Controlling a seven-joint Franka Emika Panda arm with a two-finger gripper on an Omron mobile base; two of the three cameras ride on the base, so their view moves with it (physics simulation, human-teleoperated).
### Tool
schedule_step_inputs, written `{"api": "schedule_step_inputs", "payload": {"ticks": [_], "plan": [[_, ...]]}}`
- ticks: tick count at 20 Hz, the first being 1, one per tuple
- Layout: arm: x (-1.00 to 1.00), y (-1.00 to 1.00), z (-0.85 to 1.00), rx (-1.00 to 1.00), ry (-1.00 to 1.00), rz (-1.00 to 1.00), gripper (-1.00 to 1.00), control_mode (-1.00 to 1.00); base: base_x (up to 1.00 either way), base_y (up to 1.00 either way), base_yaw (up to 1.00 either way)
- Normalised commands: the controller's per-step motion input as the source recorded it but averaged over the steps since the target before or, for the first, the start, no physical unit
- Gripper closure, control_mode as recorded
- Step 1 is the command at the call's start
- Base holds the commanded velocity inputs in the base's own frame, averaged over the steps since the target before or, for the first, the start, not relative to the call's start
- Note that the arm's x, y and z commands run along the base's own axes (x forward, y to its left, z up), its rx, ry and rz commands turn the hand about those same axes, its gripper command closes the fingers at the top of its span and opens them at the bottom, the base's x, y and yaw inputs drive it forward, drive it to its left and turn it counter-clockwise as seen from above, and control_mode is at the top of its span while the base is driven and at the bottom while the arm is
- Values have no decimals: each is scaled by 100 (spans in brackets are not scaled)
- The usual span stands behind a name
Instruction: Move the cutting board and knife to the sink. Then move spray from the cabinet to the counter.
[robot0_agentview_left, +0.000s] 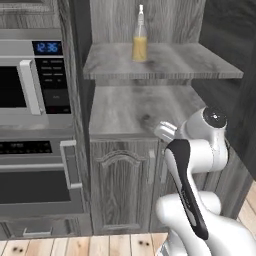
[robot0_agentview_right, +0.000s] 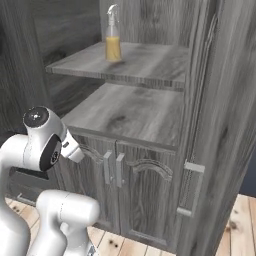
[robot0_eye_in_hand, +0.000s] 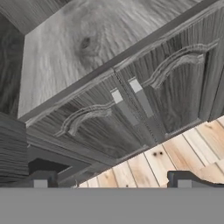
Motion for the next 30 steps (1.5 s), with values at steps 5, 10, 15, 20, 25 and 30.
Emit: {"api": "schedule_step_inputs", "payload": {"ticks": [5,10,15,20,25,30], "plan": [[0,0,0,0,0,0,-100,100,38,0,-5],[0,0,0,0,0,0,-100,100,41,10,-25],[0,0,0,0,0,0,-100,100,42,47,-22],[0,0,0,0,0,0,-100,100,50,46,-14],[0,0,0,0,0,0,-100,100,52,6,-1],[0,0,0,0,0,0,-100,100,47,0,0]]}}
